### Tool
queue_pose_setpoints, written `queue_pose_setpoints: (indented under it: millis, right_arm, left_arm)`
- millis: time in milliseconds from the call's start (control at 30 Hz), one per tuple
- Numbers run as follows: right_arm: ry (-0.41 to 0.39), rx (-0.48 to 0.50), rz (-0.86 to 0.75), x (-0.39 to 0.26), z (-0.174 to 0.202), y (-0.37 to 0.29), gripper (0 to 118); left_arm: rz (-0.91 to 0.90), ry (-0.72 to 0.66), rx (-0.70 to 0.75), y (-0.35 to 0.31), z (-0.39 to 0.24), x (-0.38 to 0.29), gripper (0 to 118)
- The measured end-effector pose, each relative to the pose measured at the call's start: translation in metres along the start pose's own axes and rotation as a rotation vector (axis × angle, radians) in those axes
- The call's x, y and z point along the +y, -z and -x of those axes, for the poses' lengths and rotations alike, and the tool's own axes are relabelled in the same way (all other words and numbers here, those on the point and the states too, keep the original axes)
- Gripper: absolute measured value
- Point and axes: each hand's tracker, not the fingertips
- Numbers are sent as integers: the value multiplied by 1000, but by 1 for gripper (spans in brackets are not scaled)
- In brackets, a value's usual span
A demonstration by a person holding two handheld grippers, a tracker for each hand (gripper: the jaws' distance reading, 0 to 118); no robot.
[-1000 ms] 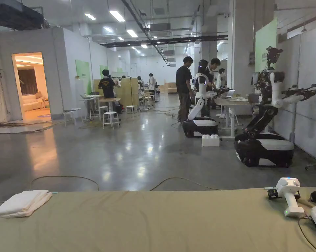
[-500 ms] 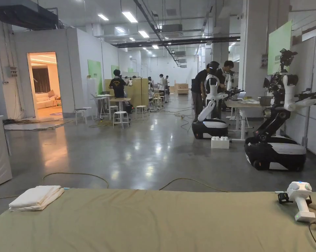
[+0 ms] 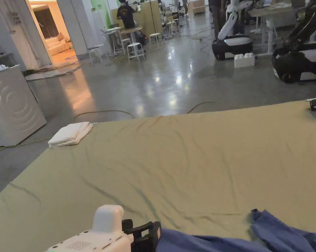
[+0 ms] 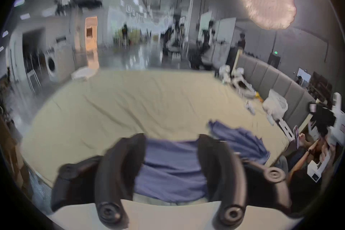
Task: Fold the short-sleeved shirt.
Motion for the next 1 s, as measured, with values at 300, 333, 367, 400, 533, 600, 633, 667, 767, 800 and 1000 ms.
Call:
queue_pose_setpoints:
  millis: [300, 333, 367, 400, 533, 600, 633, 667, 767, 800, 1000]
  right_arm:
    - [0, -128, 174, -35, -27, 7, 0]
    - [10, -133, 187, -37, -31, 8, 0]
    - [26, -139, 203, -40, -35, 11, 0]
    - [37, -147, 213, -43, -38, 13, 0]
    - [56, -177, 253, -49, -45, 22, 0]
    - [64, -178, 271, -49, -45, 27, 0]
    - [66, -177, 275, -49, -46, 31, 0]
    - [69, -174, 281, -48, -48, 37, 0]
    - [69, -146, 290, -38, -57, 66, 0]
    - [68, -126, 298, -33, -61, 81, 4]
    - [119, 29, 560, -39, -109, 217, 74]
  left_arm:
    - [287, -132, 117, 189, 46, 14, 74]
    - [327, -135, 90, 201, 50, 14, 73]
    - [361, -156, 101, 211, 52, 12, 72]
    - [378, -175, 116, 218, 53, 9, 69]
    - [408, -197, 115, 239, 54, -1, 25]
    - [406, -183, 120, 241, 50, -3, 17]
    - [407, -181, 114, 241, 49, -3, 13]
    - [416, -179, 107, 242, 48, -2, 12]
    - [440, -138, 144, 248, 40, -5, 11]
    - [450, -108, 153, 251, 39, -4, 11]
    - [479, -57, 156, 253, 38, 0, 11]
